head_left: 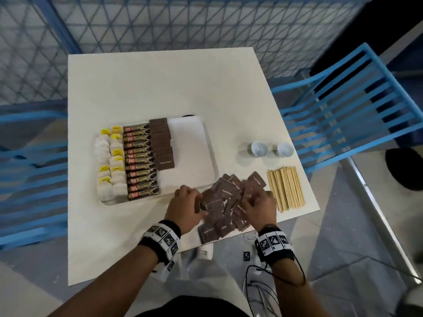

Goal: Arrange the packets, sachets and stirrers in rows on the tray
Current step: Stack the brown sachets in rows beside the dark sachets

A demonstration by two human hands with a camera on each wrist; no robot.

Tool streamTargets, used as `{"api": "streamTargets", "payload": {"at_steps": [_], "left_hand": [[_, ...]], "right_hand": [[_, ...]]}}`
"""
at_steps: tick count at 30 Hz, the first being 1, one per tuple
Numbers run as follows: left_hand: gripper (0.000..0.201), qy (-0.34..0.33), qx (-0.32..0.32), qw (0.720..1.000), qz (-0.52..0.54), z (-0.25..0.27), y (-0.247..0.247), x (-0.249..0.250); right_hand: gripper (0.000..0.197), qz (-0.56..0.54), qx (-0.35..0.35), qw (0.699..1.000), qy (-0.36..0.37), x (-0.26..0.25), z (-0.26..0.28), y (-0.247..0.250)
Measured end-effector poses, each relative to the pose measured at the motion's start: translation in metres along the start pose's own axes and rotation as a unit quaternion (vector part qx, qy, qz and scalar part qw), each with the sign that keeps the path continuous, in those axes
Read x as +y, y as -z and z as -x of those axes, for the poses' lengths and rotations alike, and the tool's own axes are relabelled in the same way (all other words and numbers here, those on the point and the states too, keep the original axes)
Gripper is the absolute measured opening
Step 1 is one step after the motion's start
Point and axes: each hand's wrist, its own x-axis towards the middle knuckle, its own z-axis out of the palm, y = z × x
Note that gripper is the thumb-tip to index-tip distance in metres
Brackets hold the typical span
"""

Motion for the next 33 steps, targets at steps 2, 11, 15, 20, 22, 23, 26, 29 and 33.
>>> {"api": "streamTargets", "payload": {"at_steps": [2, 11, 15, 20, 22, 23, 26, 29, 33], "left_hand": [[0.05, 0.013, 0.033, 0.999, -0.007, 0.0, -0.01, 0.006], [0.044, -0.004, 0.135, 0.991, 0.025, 0.012, -0.029, 0.023], [0.065, -0.019, 0.059, 0.995, -0.081, 0.032, -0.034, 0.024], [0.07, 0.043, 0.03, 0.993, -0.102, 0.036, -0.05, 0.035], [0.064, 0.068, 0.04, 0.995, -0.064, 0.033, -0.054, 0.038], [0.061, 0.081, 0.042, 0.995, -0.042, 0.031, -0.055, 0.039], [0.053, 0.108, 0.053, 0.992, 0.036, 0.025, -0.052, 0.039], [0.038, 0.118, 0.063, 0.987, 0.086, 0.022, -0.046, 0.036], [0.028, 0.126, 0.071, 0.983, 0.113, 0.023, -0.041, 0.032]], "right_hand": [[0.061, 0.014, -0.02, 0.998, -0.053, 0.02, 0.0, -0.001], [0.072, -0.059, -0.048, 0.997, -0.011, 0.028, -0.006, 0.004], [0.082, -0.006, -0.072, 0.997, -0.034, 0.039, -0.005, 0.004], [0.093, -0.017, -0.097, 0.993, -0.058, 0.038, 0.01, -0.006], [0.093, -0.031, -0.094, 0.994, -0.047, 0.031, 0.012, -0.012], [0.091, -0.039, -0.094, 0.994, -0.047, 0.027, 0.011, -0.014], [0.072, -0.07, -0.098, 0.991, -0.051, 0.018, 0.005, -0.014], [0.055, -0.071, -0.105, 0.991, -0.035, 0.016, -0.001, -0.011], [0.032, -0.082, -0.104, 0.99, -0.043, 0.024, -0.009, -0.007]]}}
